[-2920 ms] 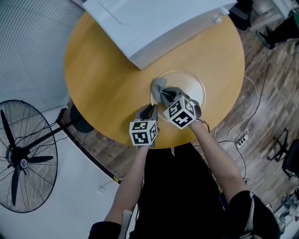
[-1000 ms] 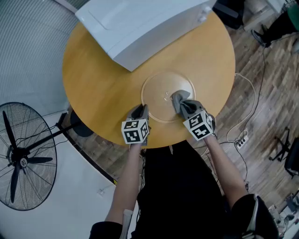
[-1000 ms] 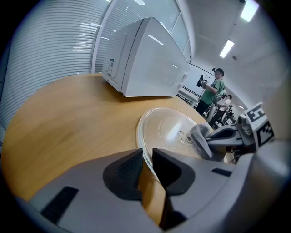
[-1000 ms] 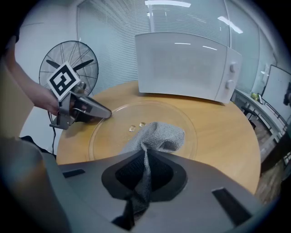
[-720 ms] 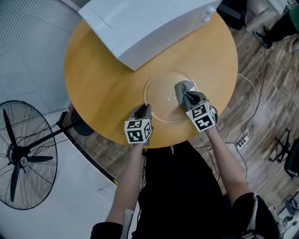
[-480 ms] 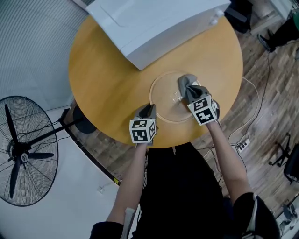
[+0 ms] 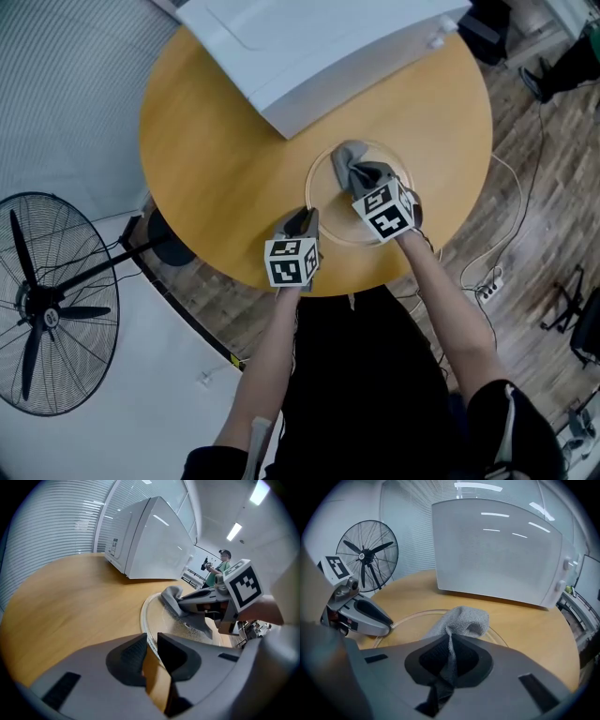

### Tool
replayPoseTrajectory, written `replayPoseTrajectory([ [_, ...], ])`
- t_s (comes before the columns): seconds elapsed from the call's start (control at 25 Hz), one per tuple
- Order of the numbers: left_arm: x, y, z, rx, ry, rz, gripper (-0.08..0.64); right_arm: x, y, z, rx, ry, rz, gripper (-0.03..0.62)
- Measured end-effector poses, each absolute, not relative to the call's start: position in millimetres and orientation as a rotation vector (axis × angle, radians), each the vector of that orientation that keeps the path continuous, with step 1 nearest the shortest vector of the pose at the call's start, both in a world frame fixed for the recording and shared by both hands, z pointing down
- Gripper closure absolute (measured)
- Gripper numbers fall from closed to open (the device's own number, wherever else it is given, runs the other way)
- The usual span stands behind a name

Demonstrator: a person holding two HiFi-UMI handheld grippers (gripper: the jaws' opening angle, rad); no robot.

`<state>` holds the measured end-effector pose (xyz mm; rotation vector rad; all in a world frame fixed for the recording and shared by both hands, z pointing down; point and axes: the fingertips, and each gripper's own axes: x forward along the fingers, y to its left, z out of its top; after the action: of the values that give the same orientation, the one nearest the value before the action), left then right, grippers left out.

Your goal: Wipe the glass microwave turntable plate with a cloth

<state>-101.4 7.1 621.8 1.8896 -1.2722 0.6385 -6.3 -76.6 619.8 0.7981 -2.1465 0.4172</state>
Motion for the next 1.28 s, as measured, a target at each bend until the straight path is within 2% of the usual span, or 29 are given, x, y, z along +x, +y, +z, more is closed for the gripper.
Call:
replayPoseTrajectory([
  [0.28,-101,7,622,1.885,-1.264,0.636,0.497,-49,-39,619,0.604,-2.213,0.374,0.571],
  [0.56,-103,7,622,1.887,-1.274,0.642,0.499,-54,6,620,0.458,-2.236,0.333,0.571],
  [0.92,-103,7,623,1.892,-1.285,0.651,0.499,-14,40,622,0.381,-2.234,0.327,0.569],
  [1.28,-102,8,622,1.907,-1.286,0.660,0.495,34,-9,620,0.626,-2.213,0.375,0.569],
])
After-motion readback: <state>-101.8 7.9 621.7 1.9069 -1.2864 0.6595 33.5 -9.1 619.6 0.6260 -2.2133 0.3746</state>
